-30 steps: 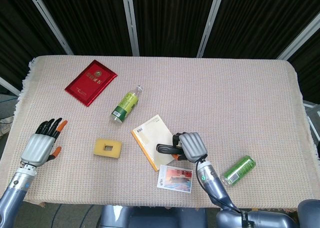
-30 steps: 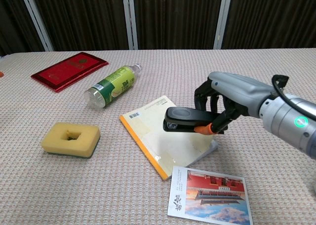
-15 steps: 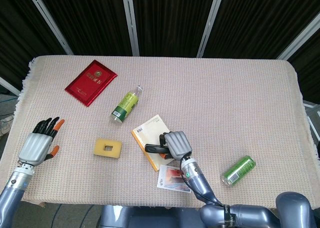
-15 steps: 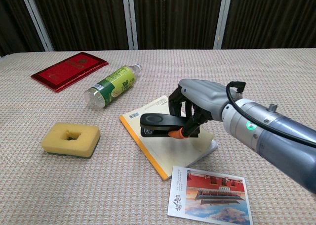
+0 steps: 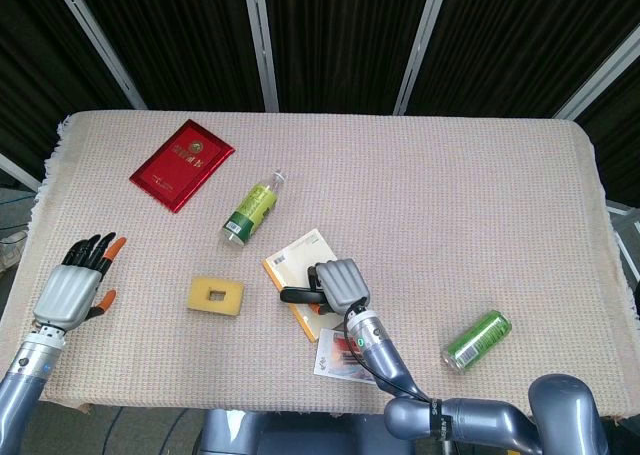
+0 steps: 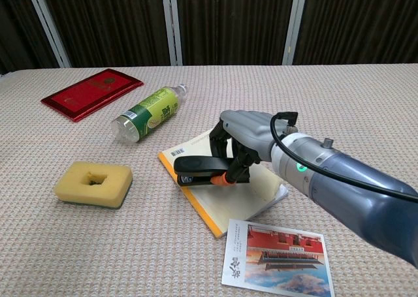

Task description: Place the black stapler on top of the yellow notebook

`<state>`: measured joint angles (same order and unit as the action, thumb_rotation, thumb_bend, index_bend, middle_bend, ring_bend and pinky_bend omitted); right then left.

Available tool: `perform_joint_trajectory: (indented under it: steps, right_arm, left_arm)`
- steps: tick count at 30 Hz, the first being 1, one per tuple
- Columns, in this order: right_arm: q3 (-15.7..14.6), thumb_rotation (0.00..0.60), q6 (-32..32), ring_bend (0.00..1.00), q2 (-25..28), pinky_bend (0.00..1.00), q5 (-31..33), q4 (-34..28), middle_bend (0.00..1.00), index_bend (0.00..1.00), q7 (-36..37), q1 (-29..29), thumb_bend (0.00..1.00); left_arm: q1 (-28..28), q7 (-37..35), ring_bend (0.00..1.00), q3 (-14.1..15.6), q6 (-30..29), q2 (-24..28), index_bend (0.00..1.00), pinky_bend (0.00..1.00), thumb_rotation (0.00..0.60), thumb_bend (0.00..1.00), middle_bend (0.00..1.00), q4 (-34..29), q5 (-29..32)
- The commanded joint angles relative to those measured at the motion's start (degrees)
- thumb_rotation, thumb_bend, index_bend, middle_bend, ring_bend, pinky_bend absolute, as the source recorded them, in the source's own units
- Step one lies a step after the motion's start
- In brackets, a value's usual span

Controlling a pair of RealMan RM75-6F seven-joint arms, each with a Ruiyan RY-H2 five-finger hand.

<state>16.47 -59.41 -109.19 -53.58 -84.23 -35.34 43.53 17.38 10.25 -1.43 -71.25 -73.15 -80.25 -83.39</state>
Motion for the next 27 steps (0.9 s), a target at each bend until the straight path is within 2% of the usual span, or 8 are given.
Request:
perform_joint_trajectory:
  steps: [1, 10, 21, 24, 27]
  right_arm:
    - [0.23, 0.6, 0.45, 0.52, 0.41, 0.7, 0.2, 0.56, 0.52, 0.71, 0.33, 0.39, 0.23]
    - [0.43, 0.6, 1.32, 0.52, 2.58, 0.7, 1.22, 1.07, 0.52, 0.7, 2.21, 0.37, 0.23]
    - [-1.16, 0.6, -0.16, 0.51, 2.79, 0.7, 1.64, 0.0, 0.51, 0.68, 1.9, 0.15, 0.23]
    - [-1.64, 0.6, -0.28, 0.47, 2.37, 0.69, 2.17, 0.06, 0.45, 0.58, 1.35, 0.3, 0.23]
    - [-1.99, 0.6, 0.12, 0.41, 2.45, 0.64, 3.09, -0.1, 0.35, 0.35, 0.92, 0.4, 0.23]
  left_arm:
    - [-0.16, -0.04, 0.0, 0.01, -0.36, 0.14, 0.0, 0.1, 0.6, 0.37, 0.0, -0.18, -0.08]
    - [-0.07, 0.96, 0.0, 0.19, -0.14, -0.09, 0.0, 0.1, 0.6, 0.37, 0.0, -0.42, -0.02]
    - [-0.04, 1.38, 0.0, 0.34, -0.67, -0.05, 0.0, 0.1, 0.6, 0.37, 0.0, -1.13, -0.61]
    - [-0.11, 1.26, 0.0, 0.44, -0.86, 0.05, 0.0, 0.1, 0.6, 0.37, 0.0, -1.2, -0.78]
    - [-0.16, 0.94, 0.0, 0.45, -1.0, 0.14, 0.0, 0.1, 0.6, 0.37, 0.0, -1.21, -0.89]
